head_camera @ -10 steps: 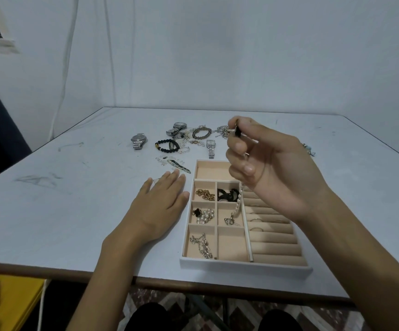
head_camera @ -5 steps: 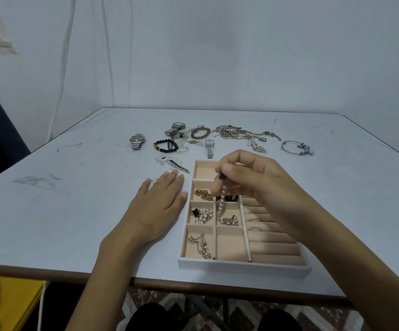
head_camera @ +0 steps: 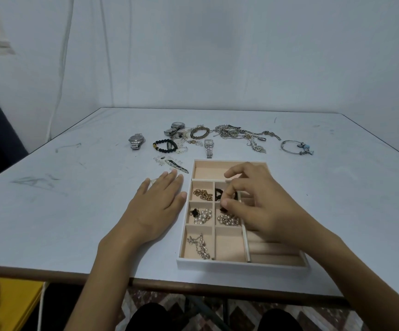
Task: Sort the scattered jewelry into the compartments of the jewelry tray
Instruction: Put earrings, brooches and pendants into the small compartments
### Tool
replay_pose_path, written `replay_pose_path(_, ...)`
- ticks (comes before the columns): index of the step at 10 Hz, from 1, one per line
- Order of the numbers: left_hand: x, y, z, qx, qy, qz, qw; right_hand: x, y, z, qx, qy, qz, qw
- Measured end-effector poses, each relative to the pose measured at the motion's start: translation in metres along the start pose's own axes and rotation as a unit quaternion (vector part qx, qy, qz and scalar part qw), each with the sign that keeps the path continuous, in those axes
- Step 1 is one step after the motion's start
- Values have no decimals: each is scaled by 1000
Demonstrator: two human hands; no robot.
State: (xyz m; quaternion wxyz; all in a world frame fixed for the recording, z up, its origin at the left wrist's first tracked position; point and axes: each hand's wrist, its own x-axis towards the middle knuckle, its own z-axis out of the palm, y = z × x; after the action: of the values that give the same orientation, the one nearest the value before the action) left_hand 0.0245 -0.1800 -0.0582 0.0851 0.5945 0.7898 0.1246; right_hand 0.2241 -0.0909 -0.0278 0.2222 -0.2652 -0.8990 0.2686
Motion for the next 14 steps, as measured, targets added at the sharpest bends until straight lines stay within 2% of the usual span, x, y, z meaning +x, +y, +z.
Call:
replay_pose_path(3, 1, -2, 1, 10, -4, 0, 1000, 5, -8, 3, -50, -19, 15, 998)
replay_pose_path(4, 1, -2, 0, 12, -6, 0, 1000, 8, -5, 2, -29, -26, 16, 999)
replay_pose_path(5, 1, -1, -1, 6, -5, 1, 1000, 15, -2, -5, 43, -15, 27, 999)
replay_pose_path(6, 4, -3, -3, 10, -6, 1, 1000, 26, -1, -17, 72, 21, 36, 997)
replay_pose_path(8, 16, -4, -23, 14, 2, -7, 1000, 72, 21, -34, 43, 34, 74, 996)
replay_pose_path(9, 41, -8, -38, -25, 59, -38, 997, 90, 42, -28, 36, 57, 93, 993)
replay_pose_path(10, 76, -13, -41, -8, 124, -57, 991, 90, 51, -23, 23, 73, 94, 993)
replay_pose_path(12, 119, -15, -15, 114, 188, -45, 974, 91, 52, -19, 23, 89, 79, 993)
replay_pose_path(14, 123, -25, -11, 81, 260, -4, 962, 123, 50, -11, -71, 79, 59, 993)
